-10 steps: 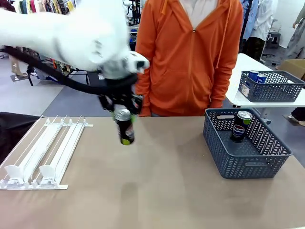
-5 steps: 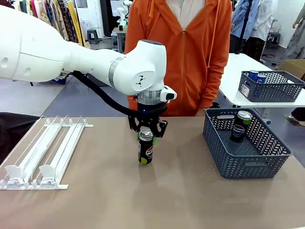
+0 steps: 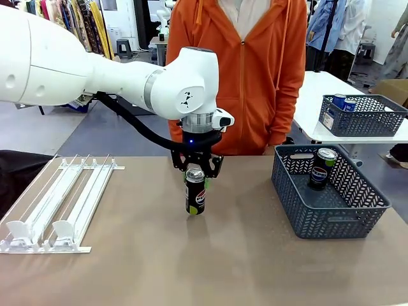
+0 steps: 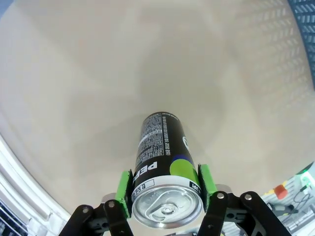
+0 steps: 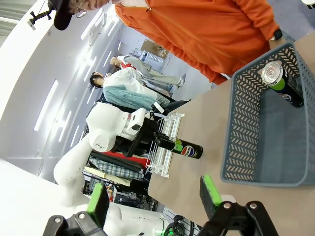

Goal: Retrieve and store the cans from the dispenser.
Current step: Pick up one can from the Automatic Can Dispenser and place it in the middle of the table.

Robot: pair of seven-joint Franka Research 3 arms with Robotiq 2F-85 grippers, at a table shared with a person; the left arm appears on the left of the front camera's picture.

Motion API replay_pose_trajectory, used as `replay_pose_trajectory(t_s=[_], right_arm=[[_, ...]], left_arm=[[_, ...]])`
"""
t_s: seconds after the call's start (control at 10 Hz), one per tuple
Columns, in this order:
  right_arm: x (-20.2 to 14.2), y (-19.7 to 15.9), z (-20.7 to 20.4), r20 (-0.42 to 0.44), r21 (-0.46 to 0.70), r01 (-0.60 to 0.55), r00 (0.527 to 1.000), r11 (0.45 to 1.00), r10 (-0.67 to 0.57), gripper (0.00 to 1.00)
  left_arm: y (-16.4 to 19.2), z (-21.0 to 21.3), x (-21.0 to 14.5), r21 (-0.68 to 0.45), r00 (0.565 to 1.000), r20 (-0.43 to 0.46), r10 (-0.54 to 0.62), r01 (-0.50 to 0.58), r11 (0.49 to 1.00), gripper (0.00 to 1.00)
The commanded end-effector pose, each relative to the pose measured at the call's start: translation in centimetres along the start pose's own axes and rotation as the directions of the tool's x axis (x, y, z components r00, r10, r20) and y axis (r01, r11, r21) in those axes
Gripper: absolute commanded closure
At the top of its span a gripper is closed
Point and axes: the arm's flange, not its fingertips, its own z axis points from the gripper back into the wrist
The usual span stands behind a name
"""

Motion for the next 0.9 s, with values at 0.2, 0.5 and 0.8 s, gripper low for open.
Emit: replay_pose_trajectory(t_s=[0.2, 0.5, 0.8], right_arm=[[0.4, 0.3, -0.2, 0.02, 0.026, -0.012, 1.0, 1.0, 0.011, 0.0], [0.4, 0.3, -0.2, 0.02, 0.026, -0.012, 1.0, 1.0, 0.011, 0.0], [0.4, 0.3, -0.2, 0.02, 0.026, -0.012, 1.0, 1.0, 0.011, 0.0]], left_arm=[[0.4, 0.9, -0.4, -0.017, 1.0, 0.008, -0.002, 0.003, 1.0, 0.0], [1.1, 2.8, -1.8, -0.041, 0.999, 0.035, 0.027, -0.026, 0.999, 0.0], [4.9, 8.3, -7.5, -0.129, 0.992, 0.095, 0.085, -0.072, 0.989, 0.0]])
